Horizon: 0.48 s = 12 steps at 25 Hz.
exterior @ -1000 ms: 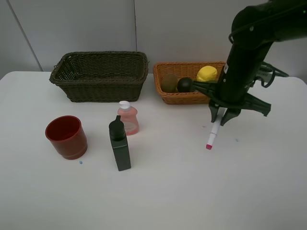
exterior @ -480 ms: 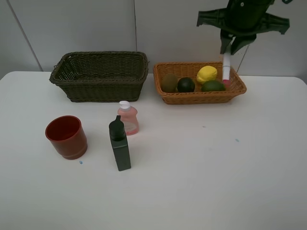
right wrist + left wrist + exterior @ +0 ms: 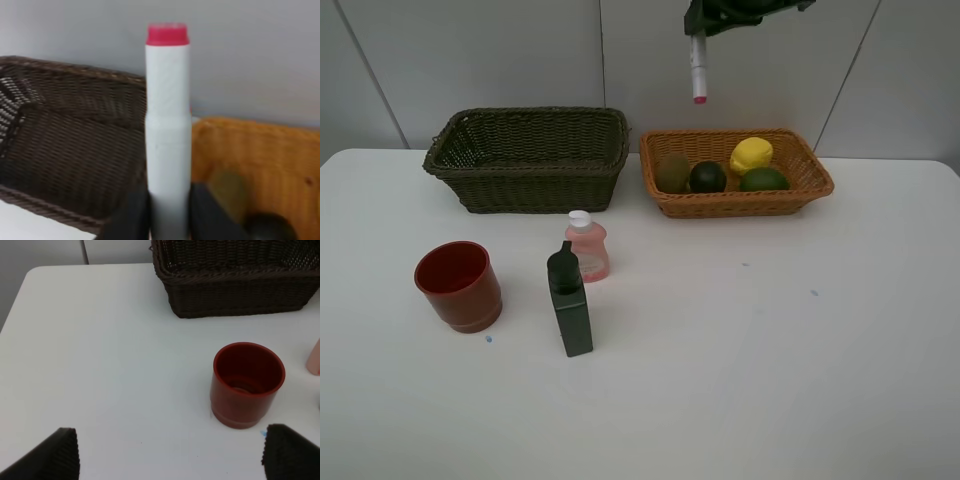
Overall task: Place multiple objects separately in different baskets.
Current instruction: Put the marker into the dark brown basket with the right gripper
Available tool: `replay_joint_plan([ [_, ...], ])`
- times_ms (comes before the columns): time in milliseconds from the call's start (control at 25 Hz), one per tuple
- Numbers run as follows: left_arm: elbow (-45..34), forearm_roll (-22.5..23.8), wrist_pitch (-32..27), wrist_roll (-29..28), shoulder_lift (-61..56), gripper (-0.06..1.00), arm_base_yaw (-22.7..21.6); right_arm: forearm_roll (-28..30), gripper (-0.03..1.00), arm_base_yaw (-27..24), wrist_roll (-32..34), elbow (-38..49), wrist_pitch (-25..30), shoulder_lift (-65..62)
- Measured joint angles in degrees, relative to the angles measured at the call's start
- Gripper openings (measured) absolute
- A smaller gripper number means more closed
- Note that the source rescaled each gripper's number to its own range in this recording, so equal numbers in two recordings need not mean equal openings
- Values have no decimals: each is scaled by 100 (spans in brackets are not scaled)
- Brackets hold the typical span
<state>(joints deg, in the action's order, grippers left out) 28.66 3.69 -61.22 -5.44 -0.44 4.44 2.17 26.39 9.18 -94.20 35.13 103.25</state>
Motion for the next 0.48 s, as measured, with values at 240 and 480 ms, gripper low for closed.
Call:
replay_joint_plan([
  [240, 0, 0, 0, 0, 0, 95, 0, -179, 0, 374, -964, 0, -1176, 708],
  [480, 0, 0, 0, 0, 0, 95, 0, -179, 0, 617, -1474, 0, -2421, 1270],
])
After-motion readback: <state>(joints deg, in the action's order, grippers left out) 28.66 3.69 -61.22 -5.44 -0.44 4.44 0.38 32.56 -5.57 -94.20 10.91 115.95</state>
